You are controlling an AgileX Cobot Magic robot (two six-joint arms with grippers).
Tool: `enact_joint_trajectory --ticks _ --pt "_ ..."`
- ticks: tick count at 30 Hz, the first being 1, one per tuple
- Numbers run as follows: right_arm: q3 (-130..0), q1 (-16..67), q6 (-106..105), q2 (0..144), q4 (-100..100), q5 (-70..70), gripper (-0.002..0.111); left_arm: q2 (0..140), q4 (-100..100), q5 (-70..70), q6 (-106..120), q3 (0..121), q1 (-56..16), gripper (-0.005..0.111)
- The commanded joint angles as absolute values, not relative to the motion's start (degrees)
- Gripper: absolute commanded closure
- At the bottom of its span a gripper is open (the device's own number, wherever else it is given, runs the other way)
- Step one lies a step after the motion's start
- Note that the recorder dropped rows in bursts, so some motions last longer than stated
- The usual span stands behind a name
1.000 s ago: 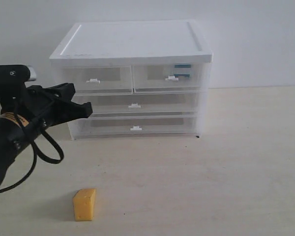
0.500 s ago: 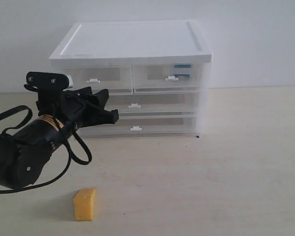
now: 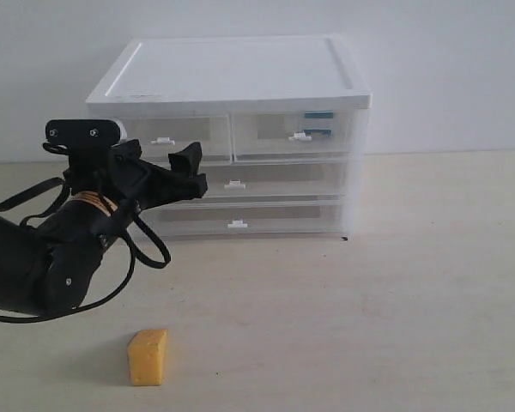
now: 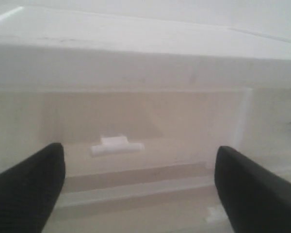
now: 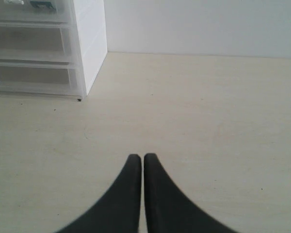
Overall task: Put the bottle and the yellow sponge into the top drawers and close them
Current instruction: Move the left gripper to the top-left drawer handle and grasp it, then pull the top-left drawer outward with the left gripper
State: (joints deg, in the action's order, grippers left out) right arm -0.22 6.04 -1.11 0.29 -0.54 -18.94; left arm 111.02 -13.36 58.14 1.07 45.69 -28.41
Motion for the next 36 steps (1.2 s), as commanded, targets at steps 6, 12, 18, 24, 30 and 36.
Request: enact_joint_trajectory --ticks 6,12,18,24,30,36 --pt "0.0 5.8 -1.2 0.0 -0.6 -18.4 0.108 115.8 -16.2 69.9 4.9 46.0 -28.6 0.039" --pt "0.0 5.8 -1.2 0.0 -0.6 -18.4 0.108 117.8 -15.8 70.0 5.0 48.5 -28.6 0.041" --pt "0.0 5.8 -1.2 0.0 -0.6 -18.4 0.108 119.0 -15.7 69.9 5.0 51.7 -28.6 0.041" --pt "0.0 5.8 -1.2 0.0 -0.6 -18.4 0.108 119.3 -17.3 68.8 5.2 52.7 -28.6 0.047" --pt "0.0 5.8 -1.2 0.0 -0.6 -18.4 0.108 119.3 -17.5 67.9 5.2 52.7 -28.6 0.084" --pt "0.0 5.8 -1.2 0.0 -0.6 -18.4 0.108 119.3 -17.5 65.5 5.4 52.5 -28.6 0.103"
